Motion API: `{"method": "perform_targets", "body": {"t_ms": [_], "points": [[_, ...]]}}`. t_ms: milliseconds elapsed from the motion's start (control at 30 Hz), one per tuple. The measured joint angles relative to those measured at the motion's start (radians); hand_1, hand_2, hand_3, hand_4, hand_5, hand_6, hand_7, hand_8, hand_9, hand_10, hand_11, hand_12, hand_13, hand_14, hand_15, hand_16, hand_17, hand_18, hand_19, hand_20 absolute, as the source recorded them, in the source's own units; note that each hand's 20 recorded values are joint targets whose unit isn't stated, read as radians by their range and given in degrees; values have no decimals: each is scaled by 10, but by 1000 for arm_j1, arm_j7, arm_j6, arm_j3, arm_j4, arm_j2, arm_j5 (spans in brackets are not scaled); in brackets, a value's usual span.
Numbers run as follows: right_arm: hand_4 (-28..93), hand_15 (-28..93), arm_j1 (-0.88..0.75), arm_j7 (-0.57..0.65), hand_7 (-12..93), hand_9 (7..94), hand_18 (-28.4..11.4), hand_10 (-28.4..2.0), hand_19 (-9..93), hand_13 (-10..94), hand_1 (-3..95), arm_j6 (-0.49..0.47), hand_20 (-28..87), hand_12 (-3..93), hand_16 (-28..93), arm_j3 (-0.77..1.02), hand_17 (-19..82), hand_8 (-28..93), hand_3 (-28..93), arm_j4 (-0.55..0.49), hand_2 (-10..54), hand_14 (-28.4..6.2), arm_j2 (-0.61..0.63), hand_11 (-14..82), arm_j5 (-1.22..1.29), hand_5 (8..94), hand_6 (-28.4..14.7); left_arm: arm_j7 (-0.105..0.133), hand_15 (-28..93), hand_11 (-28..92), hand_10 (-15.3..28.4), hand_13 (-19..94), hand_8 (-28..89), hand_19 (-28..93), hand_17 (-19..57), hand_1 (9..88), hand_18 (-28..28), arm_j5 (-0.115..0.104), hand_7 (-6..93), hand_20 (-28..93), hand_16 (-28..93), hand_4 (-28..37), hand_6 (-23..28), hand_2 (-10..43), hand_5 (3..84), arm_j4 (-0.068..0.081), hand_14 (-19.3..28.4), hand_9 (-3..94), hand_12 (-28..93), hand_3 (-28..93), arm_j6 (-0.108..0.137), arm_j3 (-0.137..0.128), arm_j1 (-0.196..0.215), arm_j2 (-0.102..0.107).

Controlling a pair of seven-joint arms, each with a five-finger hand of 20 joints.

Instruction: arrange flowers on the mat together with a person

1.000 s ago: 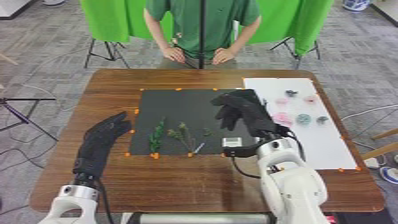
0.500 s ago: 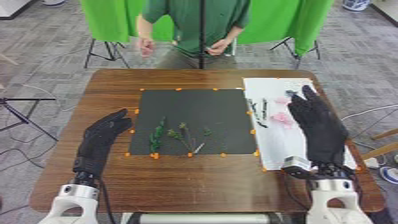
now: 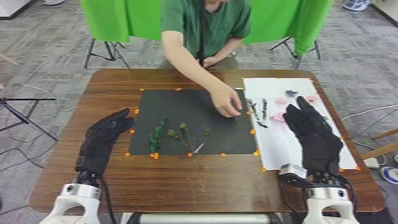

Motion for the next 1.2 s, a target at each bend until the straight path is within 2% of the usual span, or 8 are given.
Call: {"method": "perform_targets", "body": {"t_ms": [367,633,1200], "points": [[-182,108,12,-21,97,433,-111,-146,9,313,29,4,224,86,41,4,186,-95,831,13,26,-102,0,46,7,422,-9,2,148,203,133,336,-61,77,39,298,122,1,152,159,42,-156,40,-45,445,18,168,443,155,625,-17,8,-32,2],[-182,114,20,-34,103,439,-109,-146,11,318,33,4,228,87,34,7,193,-97,834,13,24,-95,0,48,7,433,-8,4,150,203,133,334,-60,77,38,299,122,3,152,159,43,-157,40,-44,444,19,170,443,155,624,-23,9,-42,2],[-182,129,9,-36,109,471,-112,-143,14,348,38,13,238,91,24,4,210,-97,834,13,25,-93,-2,55,8,466,-10,5,151,202,132,334,-60,77,38,300,122,2,150,160,42,-155,40,-43,444,17,169,443,155,620,-23,7,-34,1]]}}
